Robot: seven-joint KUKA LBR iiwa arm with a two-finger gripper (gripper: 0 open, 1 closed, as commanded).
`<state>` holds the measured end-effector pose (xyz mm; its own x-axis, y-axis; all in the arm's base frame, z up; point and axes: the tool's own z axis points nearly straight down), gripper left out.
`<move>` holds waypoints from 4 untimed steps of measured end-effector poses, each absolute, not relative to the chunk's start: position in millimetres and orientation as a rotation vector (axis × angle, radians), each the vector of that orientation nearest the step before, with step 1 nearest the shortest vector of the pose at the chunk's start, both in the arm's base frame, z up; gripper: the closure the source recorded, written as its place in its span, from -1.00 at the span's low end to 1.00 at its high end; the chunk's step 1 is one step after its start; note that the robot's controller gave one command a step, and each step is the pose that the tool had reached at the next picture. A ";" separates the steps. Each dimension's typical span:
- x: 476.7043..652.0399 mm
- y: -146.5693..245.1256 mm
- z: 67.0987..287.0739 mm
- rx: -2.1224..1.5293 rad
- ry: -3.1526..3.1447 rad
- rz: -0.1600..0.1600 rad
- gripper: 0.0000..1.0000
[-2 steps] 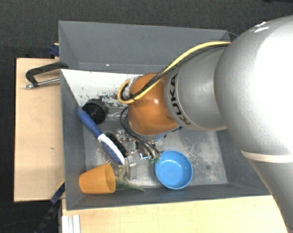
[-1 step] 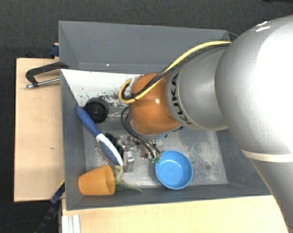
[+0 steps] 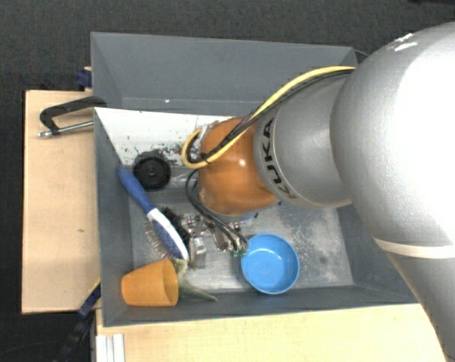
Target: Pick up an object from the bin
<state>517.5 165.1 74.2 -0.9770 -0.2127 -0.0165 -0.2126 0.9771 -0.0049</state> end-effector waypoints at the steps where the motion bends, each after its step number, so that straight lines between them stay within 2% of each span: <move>1: 516.0 193.5 201.1 -0.333 3.109 0.008 1.00; 2: 514.3 192.5 195.9 -0.334 3.118 0.004 -1.00; 3: 516.8 219.5 87.0 -0.555 3.081 0.003 -1.00; 4: 517.0 219.5 90.7 -0.555 3.082 0.004 1.00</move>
Offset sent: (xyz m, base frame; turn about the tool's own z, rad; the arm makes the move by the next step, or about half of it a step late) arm -0.0042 0.0260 0.1206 0.0027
